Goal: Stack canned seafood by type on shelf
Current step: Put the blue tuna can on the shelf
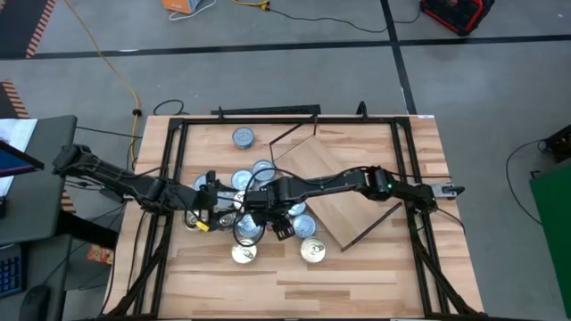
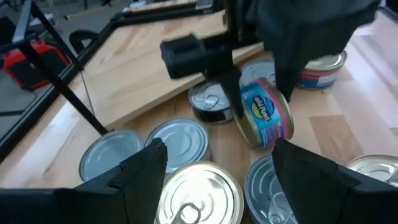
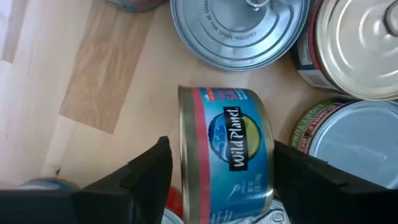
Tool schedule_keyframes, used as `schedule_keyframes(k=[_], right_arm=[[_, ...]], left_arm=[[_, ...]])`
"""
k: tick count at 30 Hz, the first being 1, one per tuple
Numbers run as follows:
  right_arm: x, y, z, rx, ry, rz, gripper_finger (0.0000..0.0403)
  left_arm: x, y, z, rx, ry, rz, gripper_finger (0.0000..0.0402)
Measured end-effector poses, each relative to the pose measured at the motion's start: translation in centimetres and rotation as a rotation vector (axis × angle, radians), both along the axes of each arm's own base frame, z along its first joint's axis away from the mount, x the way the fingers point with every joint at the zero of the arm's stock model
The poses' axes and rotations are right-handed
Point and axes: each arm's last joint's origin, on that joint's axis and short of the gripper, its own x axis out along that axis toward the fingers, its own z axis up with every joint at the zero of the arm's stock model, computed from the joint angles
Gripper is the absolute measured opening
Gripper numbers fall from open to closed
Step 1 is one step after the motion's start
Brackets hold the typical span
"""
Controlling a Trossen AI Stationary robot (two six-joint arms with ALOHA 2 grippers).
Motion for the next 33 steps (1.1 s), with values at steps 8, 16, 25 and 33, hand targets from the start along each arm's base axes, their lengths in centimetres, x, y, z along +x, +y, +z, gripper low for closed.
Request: schedule_keyframes(k=[8,16,25,33], right_arm=[[-0.1,0.0,-0.7,-0.004,0.019,-0.016,0.0217],[-0.2,0.0,-0.3,-0.009,0.020,-0.018,0.0210],[-1.0,-0.9,3.6,-0.020,-0.057,-0.053,0.0212],[-2.8,-4.0,7.6,0.042,-0.131,-0.165,0.0212]], left_arm=[[-0.8,0.1,1.0,-0.044,-0.069,-0.010,0.0279],[-1.2,0.2,1.4,-0.080,-0.099,-0.025,0.0279],[-1.1,-0.1,0.9,-0.081,-0.152,-0.095,0.0279],[-1.8,-0.4,-2.8,-0.157,-0.240,-0.120,0.0279]])
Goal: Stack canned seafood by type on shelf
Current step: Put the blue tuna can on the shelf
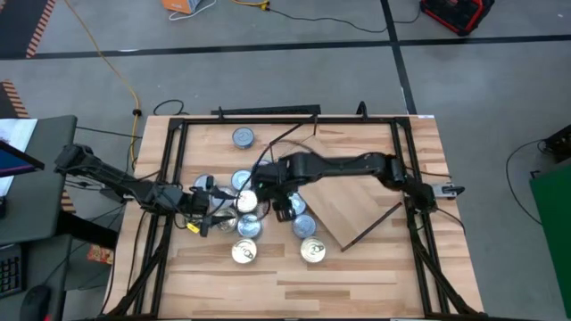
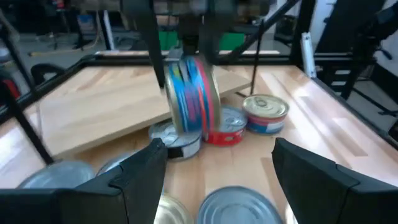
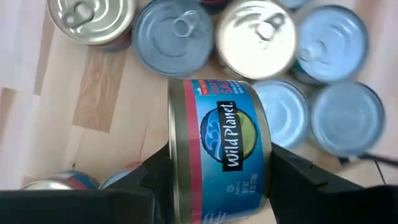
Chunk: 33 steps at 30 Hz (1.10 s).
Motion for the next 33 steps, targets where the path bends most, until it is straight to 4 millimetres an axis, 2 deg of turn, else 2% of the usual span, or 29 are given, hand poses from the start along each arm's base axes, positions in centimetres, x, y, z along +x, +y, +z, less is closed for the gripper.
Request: schedule_keyframes(k=[5,9,15,21,29,33], right_arm=[[-1.5,-2.4,0.3,0.085,-0.022,-0.079,0.0213],[-3.0,-3.3,0.4,0.096,-0.103,-0.113,0.0213],[-6.3,-4.7,-1.1,0.154,-0.169,-0.198,0.0213],[-9.6,-6.8,-1.9,0.267,-0.251,-0.335,0.0214],[-11.9,-9.1,-2.6,0.363,-0.267,-0.507,0.0215],[-12.3,-9.7,-3.1,0.436,-0.241,-0.494,0.0217]], left_arm=[[-0.1,-0.3,-0.3,-0.016,0.024,-0.016,0.0279],[-0.2,-0.6,-0.3,-0.022,0.026,-0.039,0.0279],[-0.3,-0.8,-0.5,-0.039,0.042,-0.038,0.0279],[-0.3,-0.7,-0.3,-0.044,0.018,0.000,0.0279],[-0.3,-0.7,-0.3,-0.044,0.018,0.002,0.0279],[-0.3,-0.7,-0.3,-0.043,0.021,0.002,0.0279]])
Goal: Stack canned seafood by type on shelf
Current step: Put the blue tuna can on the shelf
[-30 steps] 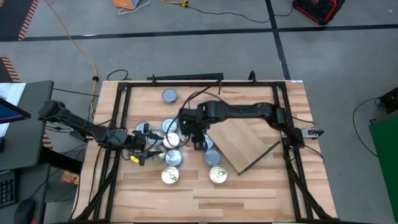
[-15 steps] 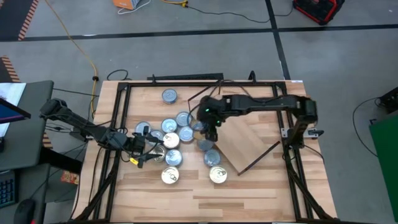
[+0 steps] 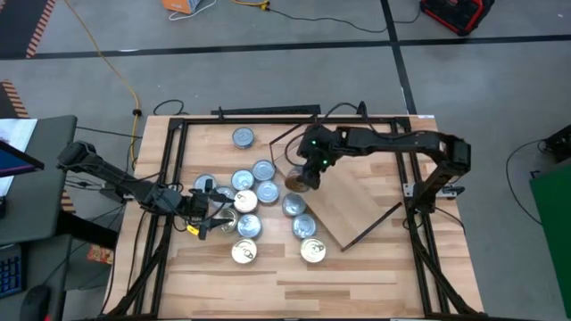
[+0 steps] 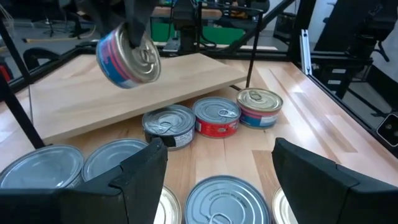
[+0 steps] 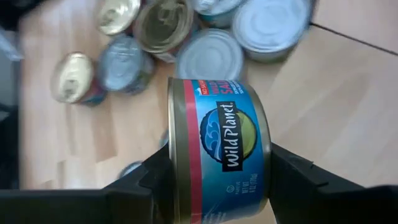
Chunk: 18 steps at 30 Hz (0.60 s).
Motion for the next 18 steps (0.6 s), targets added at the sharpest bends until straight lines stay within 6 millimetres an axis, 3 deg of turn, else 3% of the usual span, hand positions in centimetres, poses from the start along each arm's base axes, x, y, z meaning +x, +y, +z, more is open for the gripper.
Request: schedule_keyframes(k=[10,18], right_arm=[[-1.5,-3.2,-1.7,0.085,-0.002,-0.068,0.0218],[-2.6,-4.3,-3.1,0.162,0.020,-0.111,0.0219]], left_arm=[[0.0,0.0,-0.2,-0.002,0.021,-0.001,0.0279],[0.0,0.0,-0.2,-0.002,0.022,-0.002,0.0279]])
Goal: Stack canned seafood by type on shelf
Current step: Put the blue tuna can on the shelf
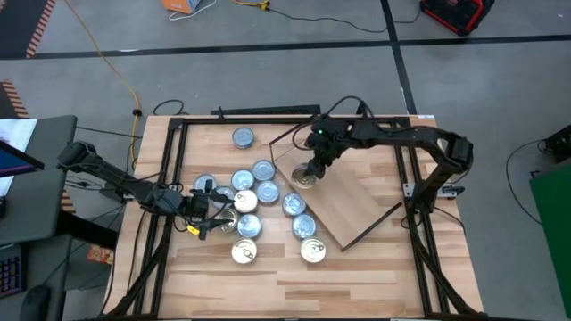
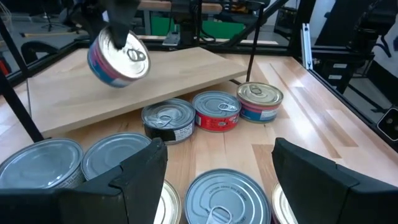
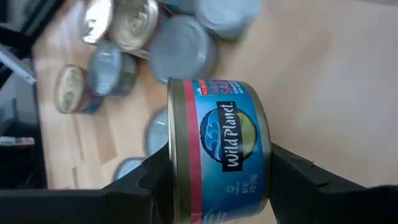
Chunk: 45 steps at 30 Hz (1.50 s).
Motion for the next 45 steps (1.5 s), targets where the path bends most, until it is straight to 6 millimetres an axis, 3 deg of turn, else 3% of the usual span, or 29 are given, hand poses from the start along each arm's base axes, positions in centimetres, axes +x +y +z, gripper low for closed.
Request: schedule_keyframes(k=[18,26,35,40,45], right_arm=[[-1.7,-3.0,-0.3,0.074,0.004,-0.124,0.0221],[-2.8,-4.4,-0.5,0.123,0.043,-0.212,0.0261],[-3.6,-4.7,-0.8,0.135,0.100,-0.243,0.0287],[-3.9,-4.8,-1.3,0.136,0.139,-0.238,0.0270],[-4.2,-5.3,-1.2,0.152,0.128,-0.240,0.0223]], left_arm=[[0.0,0.0,0.0,-0.003,0.001,0.000,0.0279],[0.0,0.0,0.0,-0.003,0.001,0.000,0.0279],[0.0,0.0,0.0,-0.003,0.001,0.000,0.0279],[0.0,0.0,0.0,-0.003,0.001,0.000,0.0279],[0.0,0.0,0.0,-0.003,0.001,0.001,0.0279]])
